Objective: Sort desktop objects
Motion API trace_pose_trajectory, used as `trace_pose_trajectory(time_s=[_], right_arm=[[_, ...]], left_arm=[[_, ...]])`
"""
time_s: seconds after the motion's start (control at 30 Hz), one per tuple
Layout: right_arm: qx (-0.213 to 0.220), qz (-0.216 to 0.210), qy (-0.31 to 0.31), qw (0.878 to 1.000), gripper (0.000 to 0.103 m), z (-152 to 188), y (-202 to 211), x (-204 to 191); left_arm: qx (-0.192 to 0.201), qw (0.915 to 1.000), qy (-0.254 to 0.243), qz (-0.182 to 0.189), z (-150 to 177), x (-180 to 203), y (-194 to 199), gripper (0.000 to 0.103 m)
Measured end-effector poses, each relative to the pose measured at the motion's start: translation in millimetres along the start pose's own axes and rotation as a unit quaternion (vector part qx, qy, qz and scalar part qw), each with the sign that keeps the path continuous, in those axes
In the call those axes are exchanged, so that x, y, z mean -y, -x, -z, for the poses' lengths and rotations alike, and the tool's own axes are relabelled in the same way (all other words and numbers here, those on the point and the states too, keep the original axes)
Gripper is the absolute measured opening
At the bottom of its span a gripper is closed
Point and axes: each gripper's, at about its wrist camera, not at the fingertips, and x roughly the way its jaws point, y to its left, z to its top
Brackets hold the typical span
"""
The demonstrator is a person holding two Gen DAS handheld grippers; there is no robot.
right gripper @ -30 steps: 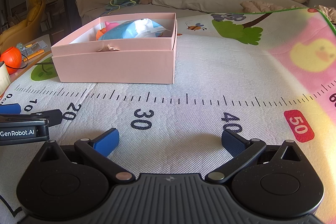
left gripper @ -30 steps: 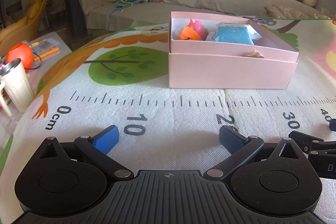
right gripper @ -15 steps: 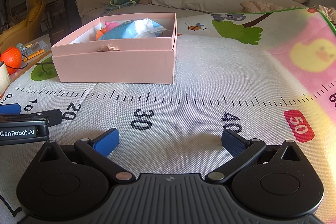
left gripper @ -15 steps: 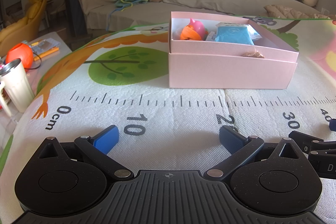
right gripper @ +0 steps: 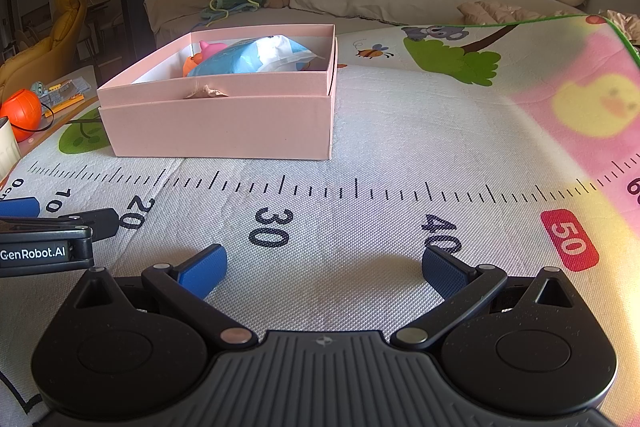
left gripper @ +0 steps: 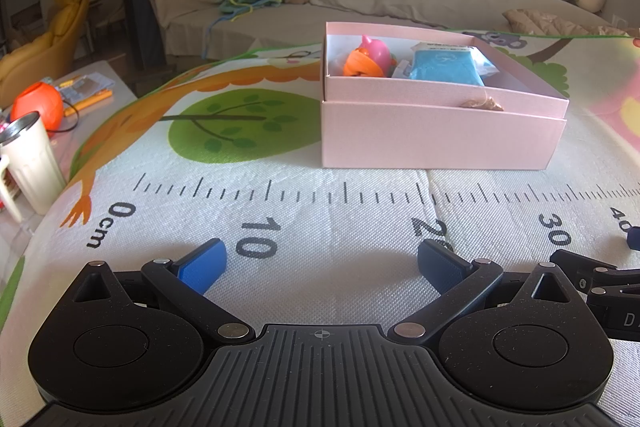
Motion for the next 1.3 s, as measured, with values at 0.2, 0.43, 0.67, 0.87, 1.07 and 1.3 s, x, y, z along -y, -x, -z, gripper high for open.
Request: trace_pose_trajectory(time_s=[0.2, 0.43, 0.67, 0.87, 1.07, 1.3], right_arm=[[0.0, 0.0, 0.0, 1.0, 0.103, -0.2, 0.1, 0.0], [0.0, 0.0, 0.0, 1.0, 0.103, 0.1, 0.3, 0.4], [0.0, 0.0, 0.0, 1.0, 0.103, 0.0, 0.5, 0.3], [0.0, -0.001, -0.001, 1.0, 0.103, -0.3, 0.3, 0.3], [0.0, 0.0, 0.0, 1.0, 0.103, -1.2, -0.9, 0.8], [0.0, 0.0, 0.0, 1.0, 0.103, -0.8, -0.4, 0.4]], left_arm=[[0.0, 1.0, 0.001, 0.001, -0.1, -0.1, -0.5, 0.103], [0.0, 1.0, 0.001, 0.001, 0.0, -0.3, -0.3, 0.103], [0.0, 1.0, 0.002, 0.002, -0.3, -0.1, -0.3, 0.103], [-0.013, 0.9999, 0.0, 0.006, -4.1, -0.2, -1.0, 0.103], [-0.029, 0.9996, 0.002, -0.001, -0.2, -3.1, 6.9, 0.103], [-0.031, 0.999, 0.025, -0.019, 8.5, -3.4, 19.1, 0.103]])
